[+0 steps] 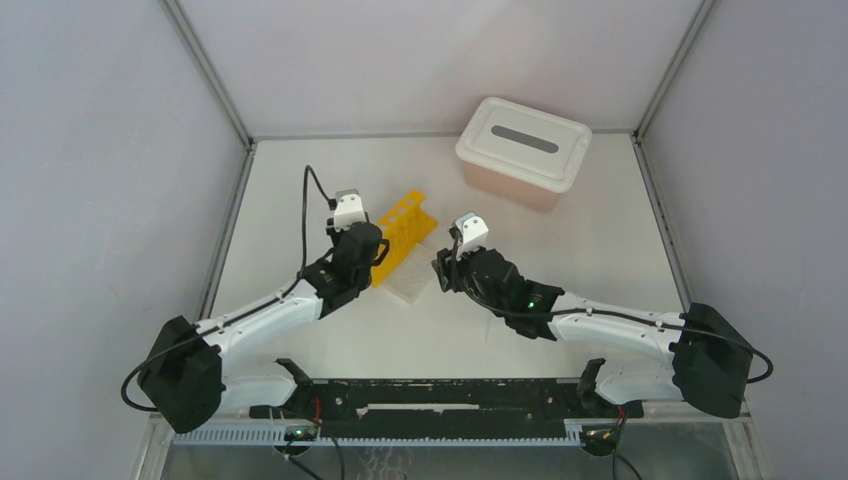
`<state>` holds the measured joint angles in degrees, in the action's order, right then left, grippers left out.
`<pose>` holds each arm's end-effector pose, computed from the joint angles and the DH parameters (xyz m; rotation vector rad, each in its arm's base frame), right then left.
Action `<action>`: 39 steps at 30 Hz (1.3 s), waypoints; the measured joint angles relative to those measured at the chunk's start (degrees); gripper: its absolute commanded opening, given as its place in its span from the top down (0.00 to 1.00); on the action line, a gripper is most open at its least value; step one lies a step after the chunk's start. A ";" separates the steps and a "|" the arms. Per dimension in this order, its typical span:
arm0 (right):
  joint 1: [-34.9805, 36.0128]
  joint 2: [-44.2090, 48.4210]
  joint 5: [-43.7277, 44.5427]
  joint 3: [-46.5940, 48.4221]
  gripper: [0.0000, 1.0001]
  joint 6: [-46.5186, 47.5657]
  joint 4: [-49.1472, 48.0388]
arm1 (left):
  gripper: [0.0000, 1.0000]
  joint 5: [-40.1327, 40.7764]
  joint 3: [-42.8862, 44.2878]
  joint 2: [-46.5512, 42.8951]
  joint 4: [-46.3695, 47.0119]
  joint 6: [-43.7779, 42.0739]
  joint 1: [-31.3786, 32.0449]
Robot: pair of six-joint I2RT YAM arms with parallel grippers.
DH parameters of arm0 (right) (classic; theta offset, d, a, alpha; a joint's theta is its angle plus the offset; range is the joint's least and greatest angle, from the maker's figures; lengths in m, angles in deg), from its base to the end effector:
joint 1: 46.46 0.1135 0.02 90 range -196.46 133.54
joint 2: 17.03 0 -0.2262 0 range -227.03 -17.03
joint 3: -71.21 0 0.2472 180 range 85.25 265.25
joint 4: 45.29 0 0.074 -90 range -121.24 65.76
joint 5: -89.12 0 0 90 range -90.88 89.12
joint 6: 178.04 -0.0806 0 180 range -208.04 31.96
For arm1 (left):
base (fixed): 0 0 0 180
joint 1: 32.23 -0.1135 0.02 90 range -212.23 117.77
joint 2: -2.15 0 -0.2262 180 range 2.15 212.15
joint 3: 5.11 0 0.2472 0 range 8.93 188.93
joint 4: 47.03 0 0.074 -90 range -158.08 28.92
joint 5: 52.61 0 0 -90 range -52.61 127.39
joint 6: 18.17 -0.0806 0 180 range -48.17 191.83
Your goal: Organize the chemistry lab equipment
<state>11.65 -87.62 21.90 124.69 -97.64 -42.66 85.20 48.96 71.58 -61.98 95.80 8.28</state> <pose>0.1959 0.2558 0.2040 -0.5324 1.8342 0.4249 0.2589 -0.1427 0.1951 -0.2005 1.9082 0.1280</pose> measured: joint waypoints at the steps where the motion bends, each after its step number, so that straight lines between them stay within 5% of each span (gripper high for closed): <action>1: 0.00 0.00 0.00 0.00 0.41 -0.09 0.02 | 0.58 0.09 0.00 -0.17 0.00 0.00 0.00; 14: 0.48 0.02 2.69 0.04 0.41 -2.67 2.27 | 0.52 3.30 -1.68 -6.60 -3.85 1.57 0.13; 25: 0.04 0.02 12.17 5.20 0.41 -17.16 21.49 | 0.47 5.51 -1.68 -17.99 -10.34 5.64 1.01; 39: -0.09 -4.79 12.57 4.74 0.43 -35.78 39.98 | 0.45 4.04 -1.03 -21.46 -15.91 9.66 7.56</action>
<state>11.56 -92.41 34.47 129.44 -133.42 -2.69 89.25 47.93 50.12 -77.90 105.46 15.85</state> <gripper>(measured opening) 0.578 0.546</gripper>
